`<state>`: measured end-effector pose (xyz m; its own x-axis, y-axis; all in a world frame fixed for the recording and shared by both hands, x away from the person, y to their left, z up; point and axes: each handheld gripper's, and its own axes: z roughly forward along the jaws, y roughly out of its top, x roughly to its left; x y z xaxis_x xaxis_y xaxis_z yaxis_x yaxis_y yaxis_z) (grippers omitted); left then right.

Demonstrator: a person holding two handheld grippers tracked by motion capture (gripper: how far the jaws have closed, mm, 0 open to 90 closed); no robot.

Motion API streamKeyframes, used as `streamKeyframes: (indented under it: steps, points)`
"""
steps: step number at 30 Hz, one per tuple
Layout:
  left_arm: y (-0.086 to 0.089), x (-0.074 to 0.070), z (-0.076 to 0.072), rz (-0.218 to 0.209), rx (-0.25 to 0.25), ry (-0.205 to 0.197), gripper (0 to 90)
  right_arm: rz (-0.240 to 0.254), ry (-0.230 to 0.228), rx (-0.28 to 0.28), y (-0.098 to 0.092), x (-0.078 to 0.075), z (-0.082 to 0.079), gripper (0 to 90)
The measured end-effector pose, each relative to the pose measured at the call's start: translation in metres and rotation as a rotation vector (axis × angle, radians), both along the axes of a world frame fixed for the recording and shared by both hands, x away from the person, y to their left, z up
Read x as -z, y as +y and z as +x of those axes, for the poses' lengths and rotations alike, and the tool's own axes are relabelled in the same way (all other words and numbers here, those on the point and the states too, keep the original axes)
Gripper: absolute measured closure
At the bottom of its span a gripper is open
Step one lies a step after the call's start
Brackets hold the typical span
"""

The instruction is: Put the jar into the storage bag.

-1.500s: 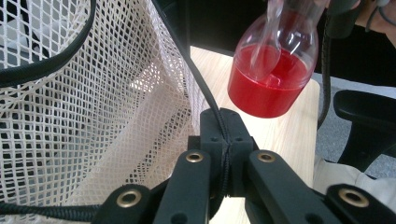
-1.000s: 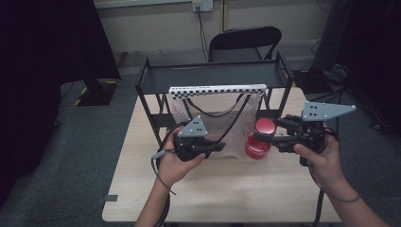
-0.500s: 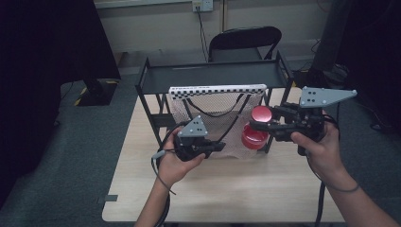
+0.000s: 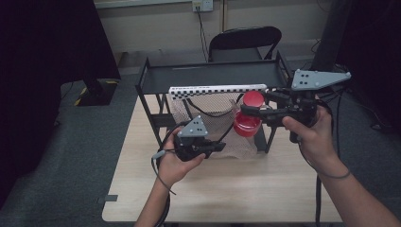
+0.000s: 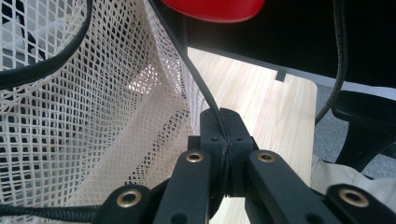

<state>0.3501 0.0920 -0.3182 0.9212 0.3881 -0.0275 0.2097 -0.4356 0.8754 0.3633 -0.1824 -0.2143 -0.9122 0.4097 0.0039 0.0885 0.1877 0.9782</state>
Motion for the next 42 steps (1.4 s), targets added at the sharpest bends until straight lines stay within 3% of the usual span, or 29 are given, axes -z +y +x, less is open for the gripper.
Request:
streamKeyframes:
  steps: [12, 34, 42]
  points:
    - [0.0, -0.001, -0.001, -0.001, 0.004, -0.006, 89.2, 0.03, -0.008, 0.011, 0.018, -0.006, 0.011, 49.4]
    - [0.001, -0.005, -0.003, -0.006, 0.01, -0.013, 89.2, 0.061, -0.029, 0.004, 0.053, 0.012, 0.024, 49.3]
    - [0.002, -0.005, -0.003, -0.011, 0.011, -0.015, 89.2, 0.085, -0.025, 0.007, 0.057, 0.006, 0.025, 49.4]
